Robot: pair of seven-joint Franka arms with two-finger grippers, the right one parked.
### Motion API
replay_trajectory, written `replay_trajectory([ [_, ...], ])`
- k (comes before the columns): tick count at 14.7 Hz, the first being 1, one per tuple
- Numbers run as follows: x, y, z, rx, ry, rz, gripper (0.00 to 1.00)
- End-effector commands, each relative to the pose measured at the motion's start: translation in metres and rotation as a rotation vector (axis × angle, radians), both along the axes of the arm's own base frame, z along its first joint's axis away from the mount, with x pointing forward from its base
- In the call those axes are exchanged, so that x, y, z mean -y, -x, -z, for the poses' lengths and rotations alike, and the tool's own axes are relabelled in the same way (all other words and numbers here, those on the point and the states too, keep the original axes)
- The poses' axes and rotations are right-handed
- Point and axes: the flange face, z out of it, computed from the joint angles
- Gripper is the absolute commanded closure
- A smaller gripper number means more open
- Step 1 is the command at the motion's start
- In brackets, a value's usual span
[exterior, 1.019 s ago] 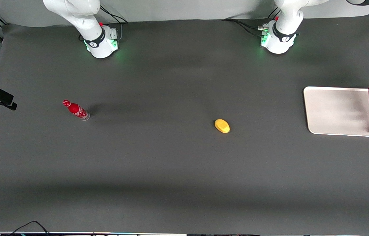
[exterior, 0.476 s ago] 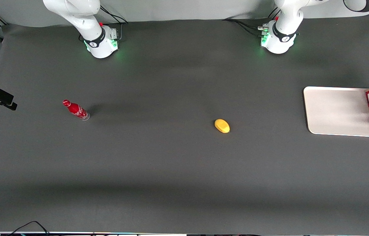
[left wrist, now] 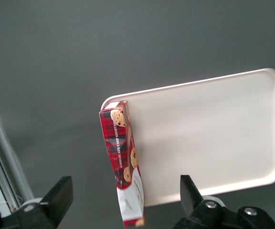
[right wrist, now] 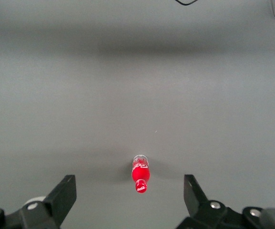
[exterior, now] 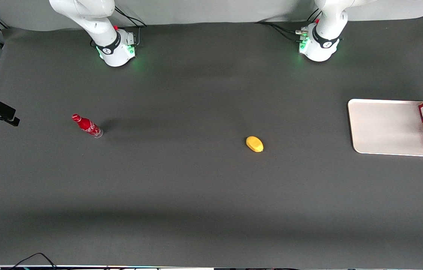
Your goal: Place red cookie box on tray
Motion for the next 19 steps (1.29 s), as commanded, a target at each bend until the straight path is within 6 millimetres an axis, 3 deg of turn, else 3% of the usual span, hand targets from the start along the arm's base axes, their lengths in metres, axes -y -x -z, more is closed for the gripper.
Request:
replay_trajectory([
  [1, 0.043, -0.019, -0.122, -0.031, 0.001, -0.042, 0.0],
  [3, 0.087, -0.018, -0.177, -0.045, 0.029, -0.1, 0.0],
  [5, 0.154, -0.018, -0.216, -0.063, 0.037, -0.145, 0.0],
  [6, 0.196, -0.018, -0.233, -0.075, 0.015, -0.162, 0.0],
  [8, 0.272, -0.009, -0.245, -0.102, -0.02, -0.192, 0.0],
  [11, 0.352, 0.018, -0.227, -0.114, -0.029, -0.225, 0.0],
  [12, 0.37, 0.033, -0.217, -0.089, -0.037, -0.236, 0.0],
  [15, 0.389, 0.067, -0.187, -0.022, -0.047, -0.218, 0.0],
  [19, 0.391, 0.046, -0.202, -0.056, -0.034, -0.156, 0.0],
])
